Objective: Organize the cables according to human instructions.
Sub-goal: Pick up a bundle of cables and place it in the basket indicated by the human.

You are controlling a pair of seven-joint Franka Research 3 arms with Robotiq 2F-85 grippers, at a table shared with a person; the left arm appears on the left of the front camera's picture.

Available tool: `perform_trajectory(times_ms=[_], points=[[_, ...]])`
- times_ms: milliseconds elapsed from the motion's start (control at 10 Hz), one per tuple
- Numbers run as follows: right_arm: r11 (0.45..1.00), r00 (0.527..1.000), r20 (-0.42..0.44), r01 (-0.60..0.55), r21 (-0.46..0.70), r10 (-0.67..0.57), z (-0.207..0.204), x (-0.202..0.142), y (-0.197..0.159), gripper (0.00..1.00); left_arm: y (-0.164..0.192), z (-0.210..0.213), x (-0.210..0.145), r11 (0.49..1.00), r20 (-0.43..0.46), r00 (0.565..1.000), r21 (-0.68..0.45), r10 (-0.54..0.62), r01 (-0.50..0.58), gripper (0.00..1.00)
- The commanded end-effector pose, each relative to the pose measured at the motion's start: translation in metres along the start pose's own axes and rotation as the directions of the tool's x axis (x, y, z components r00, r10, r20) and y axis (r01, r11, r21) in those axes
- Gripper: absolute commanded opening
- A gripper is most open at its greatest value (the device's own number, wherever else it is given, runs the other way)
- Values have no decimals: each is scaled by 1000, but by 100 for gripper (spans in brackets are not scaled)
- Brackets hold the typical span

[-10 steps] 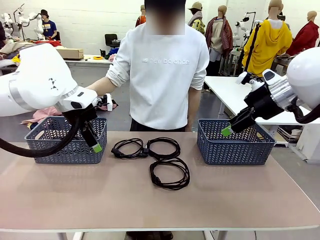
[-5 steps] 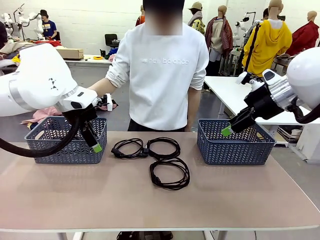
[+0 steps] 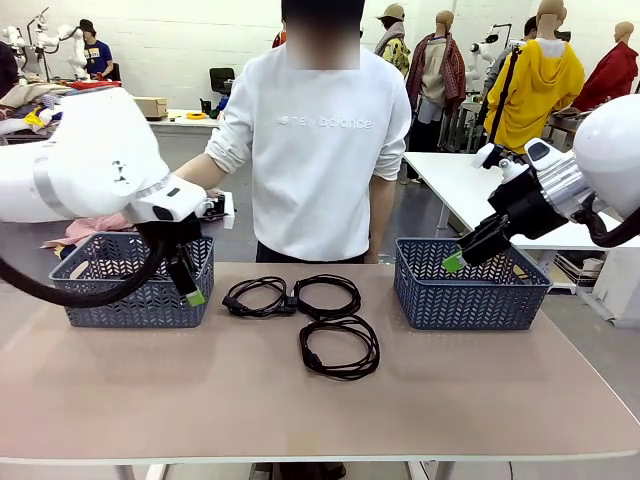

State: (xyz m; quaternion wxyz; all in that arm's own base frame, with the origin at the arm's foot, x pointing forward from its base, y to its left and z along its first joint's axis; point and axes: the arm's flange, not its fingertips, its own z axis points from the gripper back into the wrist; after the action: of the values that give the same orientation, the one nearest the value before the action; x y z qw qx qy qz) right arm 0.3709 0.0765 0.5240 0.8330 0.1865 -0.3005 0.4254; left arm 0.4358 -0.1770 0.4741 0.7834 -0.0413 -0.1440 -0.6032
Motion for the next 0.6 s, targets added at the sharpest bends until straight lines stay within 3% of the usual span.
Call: perform_trajectory(times_ms=[0,300,500], points=[[1000,1000,18,1,14,-1,-1,0,-1,100,19,-7,34,997,-65,995,20,-79,80,100],[1000,1000,18,1,14,-1,-1,0,-1,100,45,-43,80,982,-116,975,-11,-190,190,100],[1000,1000,18,1,14,-1,-1,0,-1,100,64,-68,99,979,-138,969,-36,-203,200,100]])
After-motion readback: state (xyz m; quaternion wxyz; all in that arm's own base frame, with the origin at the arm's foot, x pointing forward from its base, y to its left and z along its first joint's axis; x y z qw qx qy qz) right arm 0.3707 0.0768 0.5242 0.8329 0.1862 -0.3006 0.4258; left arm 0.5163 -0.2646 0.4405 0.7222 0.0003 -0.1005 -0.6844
